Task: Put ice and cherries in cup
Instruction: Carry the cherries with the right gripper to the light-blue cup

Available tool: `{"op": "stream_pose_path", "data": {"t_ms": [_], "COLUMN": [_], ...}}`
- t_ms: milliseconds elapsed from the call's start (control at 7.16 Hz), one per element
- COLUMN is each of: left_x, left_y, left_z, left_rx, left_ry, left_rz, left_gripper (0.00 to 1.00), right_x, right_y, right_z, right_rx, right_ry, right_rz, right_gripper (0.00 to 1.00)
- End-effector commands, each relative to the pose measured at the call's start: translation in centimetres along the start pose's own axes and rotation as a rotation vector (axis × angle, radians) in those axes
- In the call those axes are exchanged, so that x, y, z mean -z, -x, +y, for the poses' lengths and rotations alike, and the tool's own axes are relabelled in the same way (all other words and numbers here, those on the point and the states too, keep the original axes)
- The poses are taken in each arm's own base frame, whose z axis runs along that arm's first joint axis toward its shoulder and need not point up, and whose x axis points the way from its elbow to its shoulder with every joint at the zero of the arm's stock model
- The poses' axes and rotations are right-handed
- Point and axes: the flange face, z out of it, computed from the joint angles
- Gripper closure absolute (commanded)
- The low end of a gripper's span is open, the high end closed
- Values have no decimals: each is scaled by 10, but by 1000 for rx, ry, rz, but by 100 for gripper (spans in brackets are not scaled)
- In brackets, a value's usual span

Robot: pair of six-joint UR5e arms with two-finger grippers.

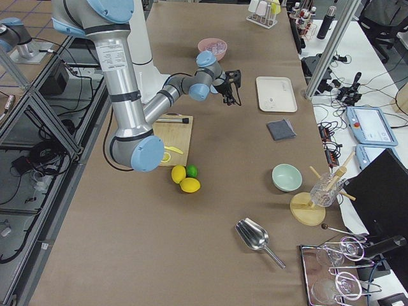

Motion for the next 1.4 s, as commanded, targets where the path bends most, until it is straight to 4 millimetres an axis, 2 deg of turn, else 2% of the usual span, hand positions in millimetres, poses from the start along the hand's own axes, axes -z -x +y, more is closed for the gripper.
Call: {"op": "stream_pose_path", "data": {"t_ms": [0,140,279,419,698,1257], "left_x": [0,0,0,0,-1,-7], "left_y": [0,0,0,0,-1,-2], "left_z": [0,1,0,0,-1,-2], "left_rx": [1,1,1,1,-1,-7], "left_ry": [0,0,0,0,4,17], "left_rz": [2,2,2,3,4,7], "left_gripper": [1,1,1,1,1,1], "right_x": [9,18,18,15,4,-2], "right_y": [98,129,146,151,149,148], "right_z": [58,82,109,133,142,147], "right_rx": [-144,-190,-193,-179,-165,-157], "right_ry": [-110,-117,-148,-180,-179,-186], "right_rz": [-115,-164,-178,-177,-155,-145], "right_gripper": [100,100,100,100,100,100]}}
